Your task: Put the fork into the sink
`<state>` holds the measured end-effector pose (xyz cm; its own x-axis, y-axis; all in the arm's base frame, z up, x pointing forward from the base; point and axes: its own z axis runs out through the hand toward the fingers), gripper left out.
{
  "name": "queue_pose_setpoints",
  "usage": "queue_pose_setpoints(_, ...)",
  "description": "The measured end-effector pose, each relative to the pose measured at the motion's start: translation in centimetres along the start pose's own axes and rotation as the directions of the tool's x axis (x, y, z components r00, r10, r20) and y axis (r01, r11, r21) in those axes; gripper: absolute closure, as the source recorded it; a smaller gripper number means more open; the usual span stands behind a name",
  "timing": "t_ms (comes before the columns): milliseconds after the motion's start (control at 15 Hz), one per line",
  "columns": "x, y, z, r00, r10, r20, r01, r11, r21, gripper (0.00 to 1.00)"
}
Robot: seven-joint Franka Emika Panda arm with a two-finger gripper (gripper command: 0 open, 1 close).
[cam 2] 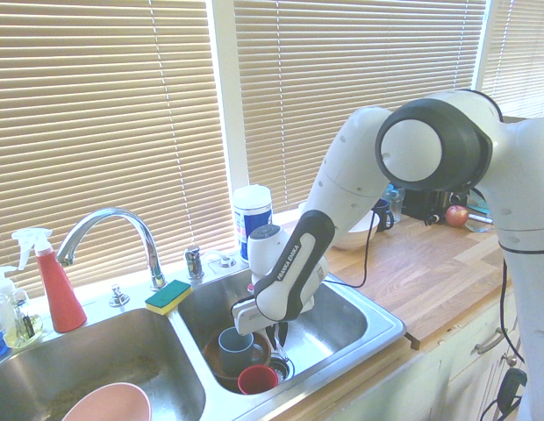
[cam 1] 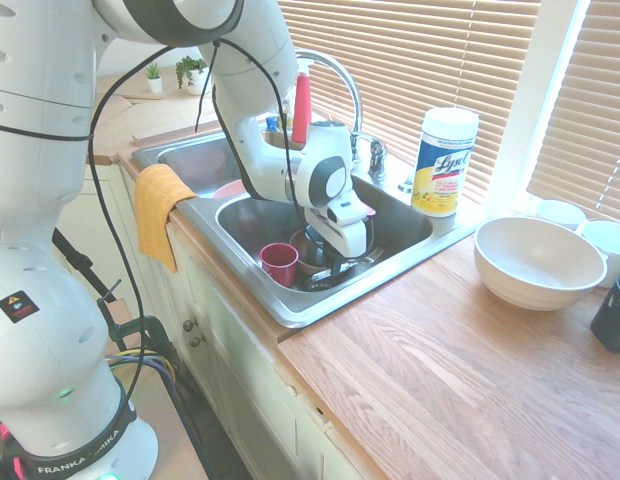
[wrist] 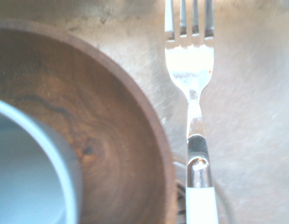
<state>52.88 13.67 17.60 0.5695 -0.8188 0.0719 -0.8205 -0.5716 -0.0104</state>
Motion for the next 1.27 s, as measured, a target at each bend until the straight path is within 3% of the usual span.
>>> queue_pose_setpoints(67,0.0,0.1,0.3,1.000,-0.006,0.025,0.006,1.000,0.002,0.00)
queue_pose_setpoints(400,0.4,0.9,1.6,0.995,0.008,0.095,-0.006,1.000,-0.016,0.00)
queue_pose_setpoints(1000,1.1,1.6,2.8,0.995,0.009,0.097,-0.006,0.999,-0.033,0.00)
queue_pose_setpoints(1267,1.9,0.5,-1.4,0.997,-0.038,0.067,0.036,0.999,0.036,0.00)
